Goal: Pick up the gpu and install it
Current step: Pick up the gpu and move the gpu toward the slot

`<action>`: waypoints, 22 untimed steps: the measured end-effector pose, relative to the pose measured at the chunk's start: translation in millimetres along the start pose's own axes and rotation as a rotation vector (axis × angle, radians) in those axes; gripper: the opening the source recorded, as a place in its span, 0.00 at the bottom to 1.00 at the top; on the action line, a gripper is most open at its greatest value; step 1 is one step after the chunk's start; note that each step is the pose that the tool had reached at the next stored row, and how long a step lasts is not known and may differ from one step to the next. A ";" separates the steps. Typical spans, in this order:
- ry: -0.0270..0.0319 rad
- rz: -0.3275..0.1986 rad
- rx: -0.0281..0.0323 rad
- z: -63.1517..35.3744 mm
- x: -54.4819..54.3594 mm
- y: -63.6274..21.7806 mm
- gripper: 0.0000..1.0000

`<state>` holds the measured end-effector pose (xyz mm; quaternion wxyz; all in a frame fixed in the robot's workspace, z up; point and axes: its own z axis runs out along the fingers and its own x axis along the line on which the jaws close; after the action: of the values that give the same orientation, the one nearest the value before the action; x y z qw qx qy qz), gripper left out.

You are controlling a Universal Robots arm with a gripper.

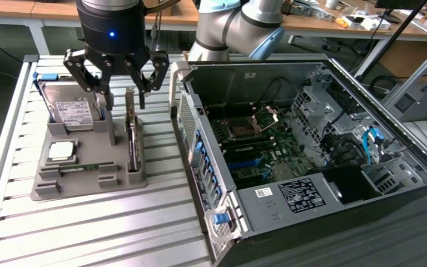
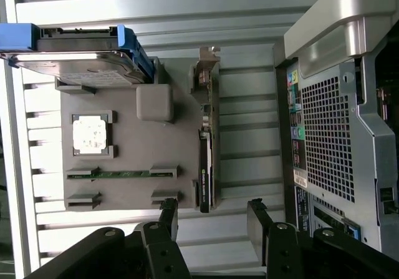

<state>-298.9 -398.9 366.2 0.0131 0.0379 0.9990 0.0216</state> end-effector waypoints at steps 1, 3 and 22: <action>0.0000 0.000 0.0000 0.1 0.0 0.0 0.57; 0.0000 0.000 0.0000 0.5 0.0 0.0 0.57; 0.0000 0.000 0.0000 6.0 0.1 -0.3 0.57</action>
<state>-298.9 -398.9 360.3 0.0130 0.0379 0.9990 0.0216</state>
